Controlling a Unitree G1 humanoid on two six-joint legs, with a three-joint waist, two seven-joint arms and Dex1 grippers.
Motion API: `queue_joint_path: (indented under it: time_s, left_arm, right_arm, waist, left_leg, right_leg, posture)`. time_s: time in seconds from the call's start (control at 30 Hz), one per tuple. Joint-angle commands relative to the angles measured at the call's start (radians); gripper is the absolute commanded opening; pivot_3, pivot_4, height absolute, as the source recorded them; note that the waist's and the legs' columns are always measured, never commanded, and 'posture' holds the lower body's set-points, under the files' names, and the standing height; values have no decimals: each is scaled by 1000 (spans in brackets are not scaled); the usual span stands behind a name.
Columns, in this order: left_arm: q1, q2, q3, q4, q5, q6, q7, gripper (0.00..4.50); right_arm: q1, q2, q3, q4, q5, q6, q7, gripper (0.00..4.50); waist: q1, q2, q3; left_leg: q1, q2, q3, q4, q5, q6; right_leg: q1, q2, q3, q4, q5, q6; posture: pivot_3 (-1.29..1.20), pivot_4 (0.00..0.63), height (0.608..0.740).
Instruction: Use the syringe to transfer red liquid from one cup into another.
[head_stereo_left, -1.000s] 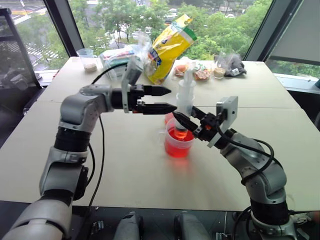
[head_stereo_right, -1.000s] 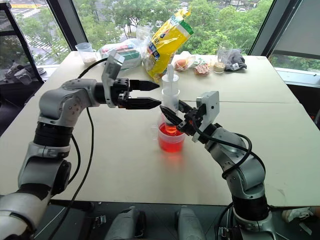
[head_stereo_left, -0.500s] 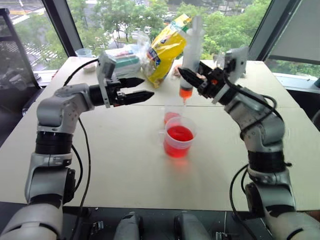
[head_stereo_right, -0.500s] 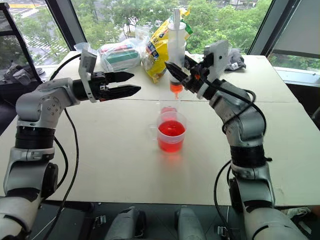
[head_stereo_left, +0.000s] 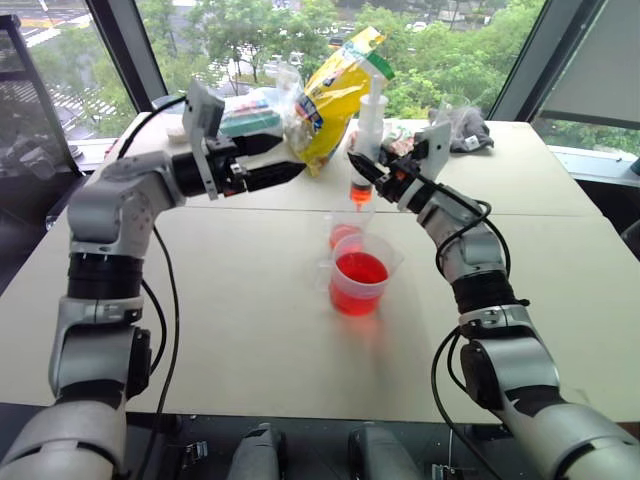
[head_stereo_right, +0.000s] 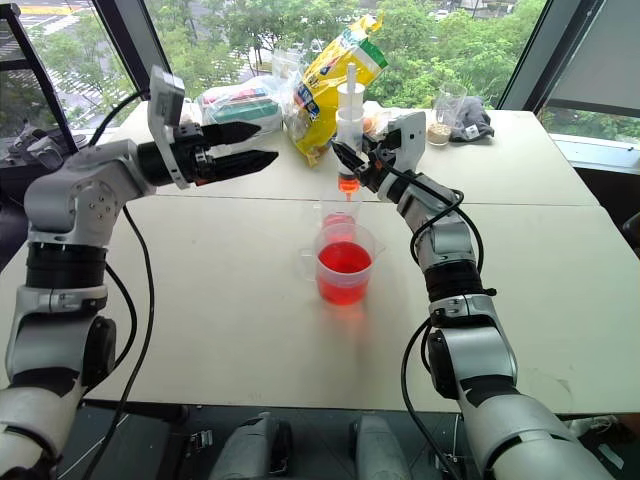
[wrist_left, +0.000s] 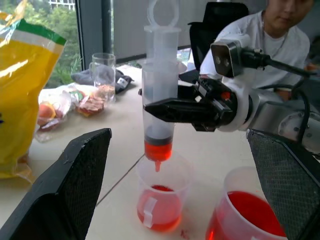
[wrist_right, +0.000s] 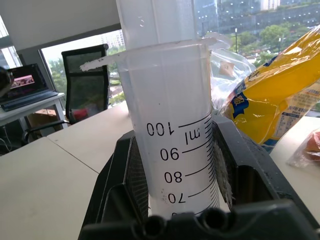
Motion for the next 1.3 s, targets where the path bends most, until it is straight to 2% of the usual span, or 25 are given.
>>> queue_joint_path:
  time_s: [0.03,0.3,0.83,1.1,1.2,1.3]
  left_arm:
    - [-86,-42,-24,56,22,-66,-41,4442]
    - [-238,-163,-70,276,99,-214,-123,4442]
    - [-375,-247,-65,549,184,-368,-208,4442]
    - [-435,-291,-52,684,226,-443,-198,4442]
    - [-448,-305,-44,717,232,-456,-199,3595]
    - [-453,-311,-35,731,243,-464,-204,2227]
  right_arm:
    - [-4,8,-9,-56,-4,-17,0,1406]
    - [33,23,-1,-116,-13,3,-10,1406]
    - [56,29,23,-167,-23,26,-3,1406]
    - [63,26,25,-184,-26,32,-4,1406]
    - [64,24,25,-187,-27,35,-4,1406]
    - [64,24,24,-190,-29,38,-3,1406]
  waist:
    - [0,0,0]
    - [-5,0,0]
    - [-2,0,0]
    - [-3,0,0]
    - [-4,0,0]
    - [-5,0,0]
  left_leg:
    - [0,0,0,0,0,0]
    - [0,0,1,0,0,0]
    - [0,0,0,0,0,0]
    - [0,0,0,0,0,0]
    - [0,0,0,-1,0,0]
    - [0,0,0,-1,0,0]
  right_leg:
    - [0,0,0,0,0,0]
    - [0,1,0,-1,0,0]
    - [-1,1,0,-1,0,0]
    - [-1,1,0,-1,0,0]
    - [-1,1,0,-1,0,0]
    - [-1,1,0,-1,0,0]
  posture:
    - [0,150,740]
    - [0,150,740]
    - [0,150,740]
    - [0,150,740]
    - [0,150,740]
    - [0,150,740]
